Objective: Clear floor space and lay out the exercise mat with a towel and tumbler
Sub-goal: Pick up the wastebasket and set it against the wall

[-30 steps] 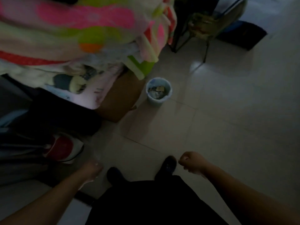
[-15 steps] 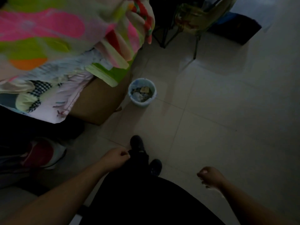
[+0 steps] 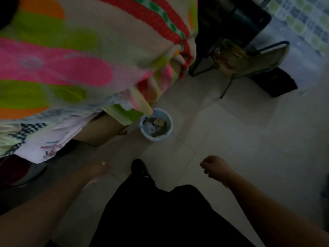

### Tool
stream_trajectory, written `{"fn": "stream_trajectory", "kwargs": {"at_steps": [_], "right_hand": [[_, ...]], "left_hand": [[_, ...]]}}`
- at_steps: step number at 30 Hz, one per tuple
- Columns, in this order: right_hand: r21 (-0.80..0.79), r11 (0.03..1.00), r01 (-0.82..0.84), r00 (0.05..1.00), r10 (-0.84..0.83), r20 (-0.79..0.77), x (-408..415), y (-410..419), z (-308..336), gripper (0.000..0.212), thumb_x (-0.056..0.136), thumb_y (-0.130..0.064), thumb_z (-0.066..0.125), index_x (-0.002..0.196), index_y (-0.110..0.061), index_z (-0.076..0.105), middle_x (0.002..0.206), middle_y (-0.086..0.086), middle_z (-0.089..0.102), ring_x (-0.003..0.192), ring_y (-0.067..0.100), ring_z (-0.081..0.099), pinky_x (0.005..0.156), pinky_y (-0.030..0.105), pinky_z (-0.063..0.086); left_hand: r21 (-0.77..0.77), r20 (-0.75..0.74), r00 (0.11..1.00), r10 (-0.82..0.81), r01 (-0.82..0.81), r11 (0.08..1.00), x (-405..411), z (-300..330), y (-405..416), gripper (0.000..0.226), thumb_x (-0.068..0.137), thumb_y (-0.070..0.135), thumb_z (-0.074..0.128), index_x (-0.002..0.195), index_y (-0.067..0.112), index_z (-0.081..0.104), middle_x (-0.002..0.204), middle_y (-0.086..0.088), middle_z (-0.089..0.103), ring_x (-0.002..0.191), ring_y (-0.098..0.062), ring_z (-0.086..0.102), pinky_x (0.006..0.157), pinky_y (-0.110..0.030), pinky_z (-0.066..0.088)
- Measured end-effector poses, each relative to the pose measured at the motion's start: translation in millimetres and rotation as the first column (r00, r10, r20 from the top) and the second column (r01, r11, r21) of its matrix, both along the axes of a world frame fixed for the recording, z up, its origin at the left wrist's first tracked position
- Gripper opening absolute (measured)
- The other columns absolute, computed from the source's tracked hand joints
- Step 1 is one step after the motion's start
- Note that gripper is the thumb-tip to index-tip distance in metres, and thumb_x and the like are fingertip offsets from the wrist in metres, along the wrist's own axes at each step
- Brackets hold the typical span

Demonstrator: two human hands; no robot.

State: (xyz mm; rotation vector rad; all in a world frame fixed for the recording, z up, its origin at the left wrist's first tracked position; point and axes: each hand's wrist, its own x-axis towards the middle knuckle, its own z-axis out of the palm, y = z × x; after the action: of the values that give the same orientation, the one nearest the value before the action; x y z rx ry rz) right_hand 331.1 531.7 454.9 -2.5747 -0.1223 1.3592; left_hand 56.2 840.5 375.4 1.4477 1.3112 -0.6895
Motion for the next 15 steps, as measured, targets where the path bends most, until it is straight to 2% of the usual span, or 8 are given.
{"fn": "stream_trajectory", "kwargs": {"at_steps": [2,3,5,7,10,13,15], "right_hand": [[0.014,1.0,0.007,1.0,-0.007,-0.005,22,27,2,0.015,0.084,-0.026,0.063,0.082,-0.011,0.066,0.083,0.012,0.071,0.084,0.031,0.071,0.074,0.044,0.059],[0.019,0.999,-0.025,1.0,0.025,-0.003,33,40,2,0.015,0.083,-0.027,0.063,0.081,-0.013,0.066,0.084,0.012,0.071,0.083,0.03,0.071,0.075,0.045,0.059],[0.029,0.995,-0.1,0.995,0.1,-0.006,52,67,2,0.015,0.08,-0.03,0.065,0.08,-0.015,0.067,0.083,0.009,0.071,0.08,0.027,0.071,0.077,0.046,0.061],[0.042,0.982,-0.184,0.982,0.185,-0.024,70,91,-3,0.018,0.078,-0.031,0.065,0.078,-0.014,0.067,0.084,0.009,0.071,0.081,0.025,0.07,0.08,0.047,0.059],[0.029,0.949,-0.315,0.946,0.316,-0.066,94,119,-22,0.025,0.076,-0.03,0.061,0.072,-0.005,0.061,0.08,0.016,0.067,0.082,0.033,0.069,0.078,0.049,0.057],[0.035,0.913,-0.407,0.899,0.407,-0.164,112,137,-51,0.014,0.075,-0.021,0.061,0.065,-0.012,0.056,0.069,0.015,0.057,0.062,0.03,0.064,0.058,0.039,0.052],[0.037,0.899,-0.437,0.869,0.433,-0.238,126,147,-79,0.011,0.077,-0.014,0.061,0.068,-0.01,0.054,0.068,0.013,0.053,0.053,0.021,0.057,0.051,0.029,0.046]], "left_hand": [[0.048,0.075,0.997,0.03,-0.034,0.998,26,13,5,0.023,0.093,0.021,0.055,0.107,0.007,0.065,0.111,-0.024,0.065,0.097,-0.036,0.064,0.085,-0.038,0.052],[0.068,0.103,0.994,0.018,-0.025,0.997,39,22,4,0.015,0.091,0.022,0.056,0.095,0.013,0.067,0.098,-0.018,0.068,0.082,-0.027,0.065,0.073,-0.031,0.051],[0.066,0.162,0.984,0.072,-0.084,0.994,57,26,-1,0.015,0.088,0.02,0.058,0.076,0.015,0.065,0.076,-0.008,0.066,0.067,-0.019,0.06,0.062,-0.026,0.045],[0.006,0.137,0.981,0.14,-0.142,0.99,62,24,-15,0.019,0.089,0.019,0.057,0.071,0.014,0.063,0.069,-0.005,0.06,0.064,-0.019,0.056,0.059,-0.025,0.041],[-0.016,0.078,0.977,0.196,-0.196,0.981,62,16,-47,0.017,0.09,0.015,0.054,0.075,0.008,0.06,0.067,-0.005,0.055,0.06,-0.016,0.051,0.053,-0.024,0.038],[-0.001,-0.008,0.956,0.294,-0.294,0.956,63,8,-89,0.019,0.09,0.012,0.052,0.071,0.01,0.058,0.062,0.0,0.053,0.054,-0.011,0.048,0.048,-0.022,0.035],[0.023,-0.051,0.888,0.458,-0.457,0.889,71,1,-119,0.019,0.089,0.011,0.054,0.072,0.01,0.059,0.068,-0.003,0.056,0.063,-0.016,0.053,0.057,-0.021,0.038]]}}
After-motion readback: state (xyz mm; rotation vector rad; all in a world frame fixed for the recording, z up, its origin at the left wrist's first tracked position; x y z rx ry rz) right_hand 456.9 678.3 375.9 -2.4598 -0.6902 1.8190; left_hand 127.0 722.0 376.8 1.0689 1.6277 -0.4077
